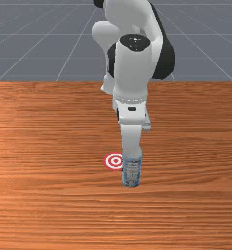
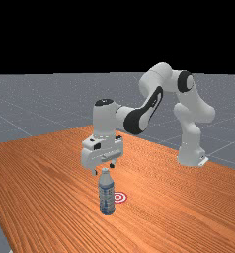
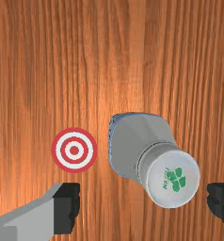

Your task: Pick up the bottle and put it on the marker

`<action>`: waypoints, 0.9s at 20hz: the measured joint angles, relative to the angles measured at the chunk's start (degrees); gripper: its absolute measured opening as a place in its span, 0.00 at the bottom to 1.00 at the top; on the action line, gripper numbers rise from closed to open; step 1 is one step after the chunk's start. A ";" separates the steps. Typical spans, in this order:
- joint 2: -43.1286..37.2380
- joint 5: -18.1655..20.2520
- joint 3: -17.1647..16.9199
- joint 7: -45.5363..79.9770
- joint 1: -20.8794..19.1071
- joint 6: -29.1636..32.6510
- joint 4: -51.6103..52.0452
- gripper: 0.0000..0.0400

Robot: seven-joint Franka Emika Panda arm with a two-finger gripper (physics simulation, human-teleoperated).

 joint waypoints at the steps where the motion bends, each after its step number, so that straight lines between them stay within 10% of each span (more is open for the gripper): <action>1: -0.05 0.05 -0.11 -0.51 -0.47 0.06 -0.09 1.00; 15: 0.96 -0.93 1.14 -4.66 -0.04 -0.38 0.80 1.00; 16: 1.25 -0.90 1.15 -4.71 -0.05 -0.94 1.28 0.61; 18: 1.61 -0.86 1.15 -4.78 -0.08 -1.90 2.29 0.47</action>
